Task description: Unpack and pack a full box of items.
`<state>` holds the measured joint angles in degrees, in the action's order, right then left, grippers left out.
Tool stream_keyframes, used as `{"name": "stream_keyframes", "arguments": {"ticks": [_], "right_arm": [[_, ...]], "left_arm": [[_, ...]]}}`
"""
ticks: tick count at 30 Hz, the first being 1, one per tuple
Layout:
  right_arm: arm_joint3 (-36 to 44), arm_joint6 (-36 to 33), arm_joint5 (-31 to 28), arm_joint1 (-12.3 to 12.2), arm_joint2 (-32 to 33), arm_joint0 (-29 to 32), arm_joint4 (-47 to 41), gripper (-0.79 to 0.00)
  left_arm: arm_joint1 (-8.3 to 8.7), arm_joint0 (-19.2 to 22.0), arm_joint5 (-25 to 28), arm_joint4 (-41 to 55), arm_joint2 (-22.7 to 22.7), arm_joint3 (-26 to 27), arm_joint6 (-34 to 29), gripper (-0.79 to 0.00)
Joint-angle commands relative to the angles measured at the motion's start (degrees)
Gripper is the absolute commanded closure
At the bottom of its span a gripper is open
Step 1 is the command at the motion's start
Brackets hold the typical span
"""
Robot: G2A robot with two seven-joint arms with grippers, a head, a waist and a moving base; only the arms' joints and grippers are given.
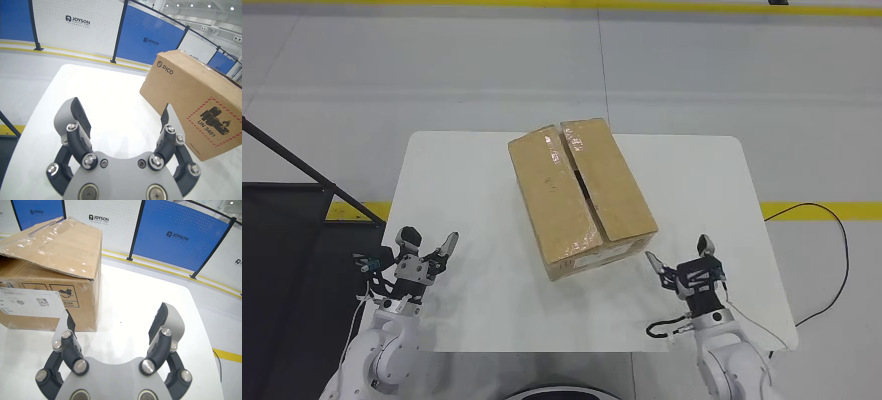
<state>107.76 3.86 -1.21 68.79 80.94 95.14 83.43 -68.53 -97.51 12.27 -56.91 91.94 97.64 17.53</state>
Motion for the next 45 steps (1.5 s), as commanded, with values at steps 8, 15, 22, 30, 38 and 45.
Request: {"name": "stream_keyframes", "arguments": {"ticks": [8,15,22,30,38,45], "right_arm": [[-1.7,-1.1,1.8,0.7,-2.6,-3.6,-1.0,-0.785],[-1.8,-2.3,2.5,1.1,-3.5,-5.4,-1.0,-0.785],[-2.3,-3.6,2.7,1.4,-4.2,-7.8,-1.5,-0.785],[-3.5,-5.4,3.1,1.8,-4.6,-10.9,-2.0,-0.785],[-4.6,-6.8,3.1,2.2,-4.8,-13.3,-2.7,-0.785],[-5.9,-8.0,3.4,2.6,-5.4,-15.3,-3.7,-0.785]], "left_arm": [[0.0,0.0,0.0,0.0,0.0,0.0,0.0,-0.785],[0.0,0.0,0.0,0.0,0.0,0.0,0.0,-0.785],[-0.07,0.3,0.1,-0.2,-0.1,0.0,-0.8,-0.785],[-0.14,0.6,0.6,-1.3,0.0,-0.1,-1.2,-0.785],[-0.15,0.6,1.8,-2.8,0.1,0.1,-1.3,-0.785],[-0.14,0.7,3.4,-4.9,-0.6,-0.1,-1.7,-0.785]]}}
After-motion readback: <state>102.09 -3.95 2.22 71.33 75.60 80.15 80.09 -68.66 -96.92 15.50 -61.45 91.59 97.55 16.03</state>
